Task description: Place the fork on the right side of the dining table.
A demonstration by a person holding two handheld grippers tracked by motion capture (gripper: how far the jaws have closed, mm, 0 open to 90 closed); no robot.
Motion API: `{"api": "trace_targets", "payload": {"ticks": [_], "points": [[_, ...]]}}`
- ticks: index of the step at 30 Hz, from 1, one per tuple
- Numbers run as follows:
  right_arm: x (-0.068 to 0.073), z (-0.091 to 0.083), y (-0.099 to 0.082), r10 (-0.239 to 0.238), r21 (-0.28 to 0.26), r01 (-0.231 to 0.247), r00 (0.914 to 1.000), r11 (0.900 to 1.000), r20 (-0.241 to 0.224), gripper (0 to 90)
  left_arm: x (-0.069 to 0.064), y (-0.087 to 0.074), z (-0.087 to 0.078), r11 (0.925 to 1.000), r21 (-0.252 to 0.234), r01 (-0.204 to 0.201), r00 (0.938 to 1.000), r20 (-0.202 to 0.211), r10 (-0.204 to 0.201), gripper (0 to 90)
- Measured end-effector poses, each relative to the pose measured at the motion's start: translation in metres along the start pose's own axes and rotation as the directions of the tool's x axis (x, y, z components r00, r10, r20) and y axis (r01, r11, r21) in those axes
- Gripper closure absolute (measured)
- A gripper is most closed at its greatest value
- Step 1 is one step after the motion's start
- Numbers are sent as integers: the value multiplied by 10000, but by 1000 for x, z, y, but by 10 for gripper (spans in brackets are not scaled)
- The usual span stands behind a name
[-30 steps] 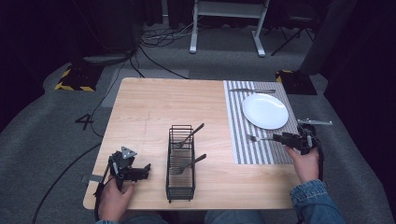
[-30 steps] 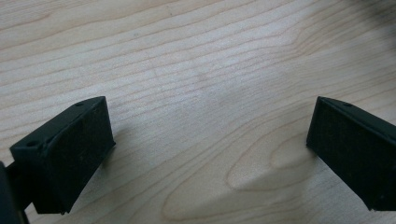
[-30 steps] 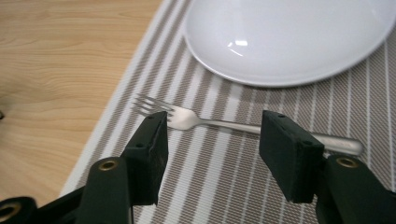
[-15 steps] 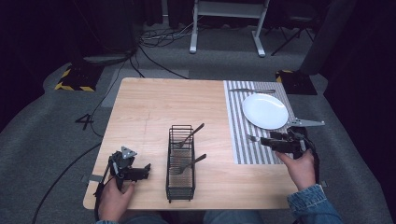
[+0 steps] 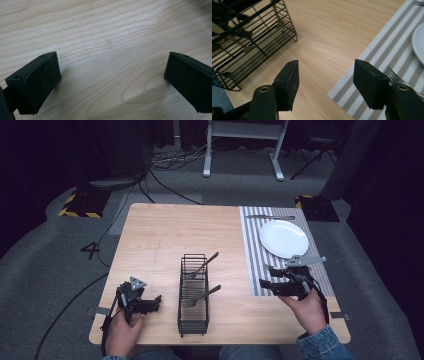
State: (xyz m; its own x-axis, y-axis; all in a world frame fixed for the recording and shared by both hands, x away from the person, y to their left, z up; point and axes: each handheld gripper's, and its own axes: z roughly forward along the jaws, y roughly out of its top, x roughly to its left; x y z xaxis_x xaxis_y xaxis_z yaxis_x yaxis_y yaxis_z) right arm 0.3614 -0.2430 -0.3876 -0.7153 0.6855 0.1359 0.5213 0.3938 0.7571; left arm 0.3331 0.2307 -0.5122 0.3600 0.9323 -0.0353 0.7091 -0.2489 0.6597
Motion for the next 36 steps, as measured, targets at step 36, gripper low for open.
{"api": "trace_targets", "payload": {"ticks": [36], "points": [[54, 84, -72, -1713, -61, 1713, 9852, 9852, 47, 402, 0, 0, 0, 10000, -7, 7, 10000, 6, -7, 5]]}}
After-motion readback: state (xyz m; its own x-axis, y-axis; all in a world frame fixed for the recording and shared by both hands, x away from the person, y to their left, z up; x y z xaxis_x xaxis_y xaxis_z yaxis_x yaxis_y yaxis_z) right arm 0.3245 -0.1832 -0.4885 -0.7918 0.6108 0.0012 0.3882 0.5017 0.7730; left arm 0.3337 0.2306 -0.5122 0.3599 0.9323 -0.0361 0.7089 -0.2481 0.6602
